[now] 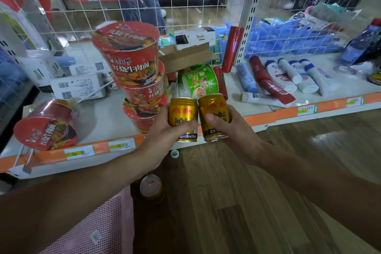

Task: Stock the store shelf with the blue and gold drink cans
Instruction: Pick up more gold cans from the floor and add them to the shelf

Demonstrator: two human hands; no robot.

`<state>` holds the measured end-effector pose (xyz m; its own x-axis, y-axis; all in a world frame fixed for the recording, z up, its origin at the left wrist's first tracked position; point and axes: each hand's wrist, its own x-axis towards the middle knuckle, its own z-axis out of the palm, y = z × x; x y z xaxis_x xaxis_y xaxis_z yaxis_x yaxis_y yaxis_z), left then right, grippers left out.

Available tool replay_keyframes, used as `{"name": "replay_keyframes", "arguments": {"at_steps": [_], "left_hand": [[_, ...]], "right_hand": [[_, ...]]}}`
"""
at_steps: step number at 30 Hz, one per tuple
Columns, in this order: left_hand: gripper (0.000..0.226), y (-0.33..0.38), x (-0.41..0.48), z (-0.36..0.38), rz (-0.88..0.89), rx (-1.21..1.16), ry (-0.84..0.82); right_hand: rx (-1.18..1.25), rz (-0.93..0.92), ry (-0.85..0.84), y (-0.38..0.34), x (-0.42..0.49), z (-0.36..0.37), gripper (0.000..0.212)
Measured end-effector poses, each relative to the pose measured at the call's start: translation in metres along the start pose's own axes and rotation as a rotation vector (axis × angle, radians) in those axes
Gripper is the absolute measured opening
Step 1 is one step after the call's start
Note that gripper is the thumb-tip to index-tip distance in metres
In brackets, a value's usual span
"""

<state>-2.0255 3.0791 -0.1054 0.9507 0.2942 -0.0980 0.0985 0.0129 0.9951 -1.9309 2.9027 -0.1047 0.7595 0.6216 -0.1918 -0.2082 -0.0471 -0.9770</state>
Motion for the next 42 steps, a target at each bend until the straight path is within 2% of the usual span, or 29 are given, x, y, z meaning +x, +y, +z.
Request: {"name": "replay_keyframes", "arguments": {"at_steps": [5, 13, 17, 19, 21, 24, 27, 31, 35, 38, 42], "left_hand": [[0.075, -0.005, 0.004, 0.0, 0.029, 0.046, 0.016], [0.065, -0.032, 0.02, 0.005, 0.029, 0.059, 0.048], [0.068, -0.042, 0.011, 0.011, -0.068, 0.047, 0.074], [0.061, -0.04, -0.003, 0.013, -0.117, 0.068, 0.103], [0.053, -0.031, -0.019, 0.015, -0.159, 0.121, 0.113], [0.056, -0.007, -0.046, 0.015, -0.219, 0.16, 0.116], [0.061, 0.022, -0.081, 0.014, -0.301, 0.097, 0.135], [0.069, 0.087, -0.129, 0.015, -0.415, 0.009, 0.152], [0.06, 0.185, -0.158, 0.011, -0.454, 0.006, 0.135], [0.059, 0.271, -0.166, 0.004, -0.445, -0.013, 0.1], [0.073, 0.378, -0.171, -0.01, -0.428, -0.068, 0.116]], "right_hand": [[-0.063, -0.055, 0.043, 0.008, 0.004, -0.003, 0.064], [0.028, 0.025, 0.017, 0.038, 0.019, -0.011, 0.06], [0.11, 0.098, 0.009, 0.053, 0.015, -0.01, 0.057], [0.143, 0.156, 0.002, 0.055, 0.003, -0.006, 0.057], [0.168, 0.227, 0.009, 0.054, -0.015, 0.0, 0.059], [0.178, 0.323, 0.053, 0.039, -0.047, 0.012, 0.061], [0.167, 0.374, 0.072, 0.005, -0.084, 0.026, 0.053], [0.138, 0.419, 0.091, -0.065, -0.135, 0.044, 0.06], [0.113, 0.43, 0.155, -0.158, -0.172, 0.062, 0.072], [0.066, 0.407, 0.17, -0.243, -0.187, 0.076, 0.064], [0.062, 0.336, 0.19, -0.355, -0.197, 0.099, 0.058]]}}
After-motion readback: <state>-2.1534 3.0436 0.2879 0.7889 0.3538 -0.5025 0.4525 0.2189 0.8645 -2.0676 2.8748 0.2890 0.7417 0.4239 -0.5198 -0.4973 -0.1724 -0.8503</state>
